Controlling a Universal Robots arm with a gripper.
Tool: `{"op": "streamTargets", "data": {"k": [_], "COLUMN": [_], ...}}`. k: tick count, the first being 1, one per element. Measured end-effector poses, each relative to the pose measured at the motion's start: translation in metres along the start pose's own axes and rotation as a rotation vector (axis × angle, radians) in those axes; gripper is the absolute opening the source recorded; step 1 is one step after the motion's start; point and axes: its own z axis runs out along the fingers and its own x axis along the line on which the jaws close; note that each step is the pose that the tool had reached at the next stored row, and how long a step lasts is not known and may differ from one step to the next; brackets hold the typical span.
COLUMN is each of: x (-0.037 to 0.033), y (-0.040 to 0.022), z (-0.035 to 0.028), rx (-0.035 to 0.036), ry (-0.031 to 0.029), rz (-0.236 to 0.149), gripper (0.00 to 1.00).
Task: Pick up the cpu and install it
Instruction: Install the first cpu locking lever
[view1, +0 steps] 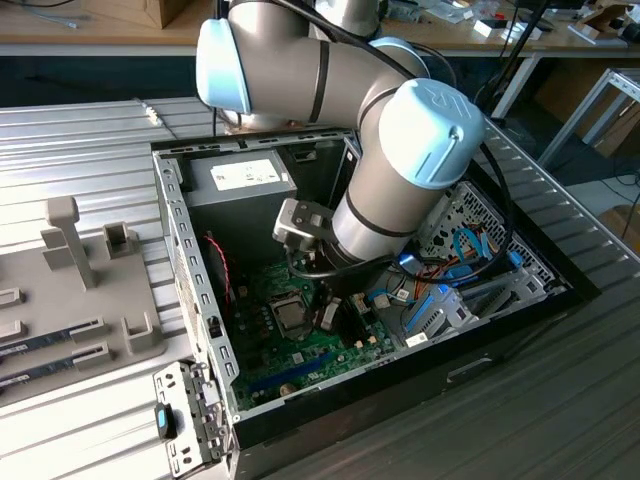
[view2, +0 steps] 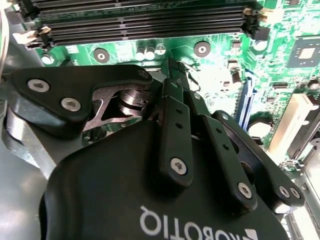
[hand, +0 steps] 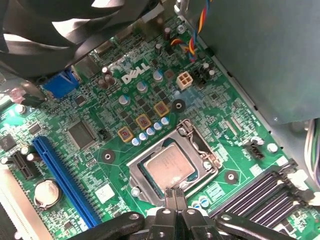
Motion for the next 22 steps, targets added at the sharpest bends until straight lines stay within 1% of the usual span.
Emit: {"op": "streamTargets", "data": {"k": [3,6,14,15,17,18,19,20,22], "x": [0.0,-0.0011,-0.0068,-0.0068,-0.0066,-0.0068,-0.0062,-0.0058,-0.0054], "y": [-0.0004,-0.0021,-0.0101,-0.0103,-0.0102,-0.0103,-0.01,-0.0097,-0.01], "z": [0.0012,0.0028,0.0062,0.0066,0.0068,0.0071,0.007,0.0071,0.007], "rx": [0.0039,0.0056,0.0063,0.0039,-0.0143,-0.0221,-0.038,-0.0465,-0.0488], "ry": [0.0057,0.008,0.0085,0.0056,-0.0184,-0.0308,-0.05,-0.0621,-0.065], "rz": [0.001,0.0,0.0,0.0,-0.002,-0.004,-0.006,-0.006,-0.007], "gripper": [0.11,0.11,0.11,0.11,0.11,0.11,0.11,0.11,0.11]}}
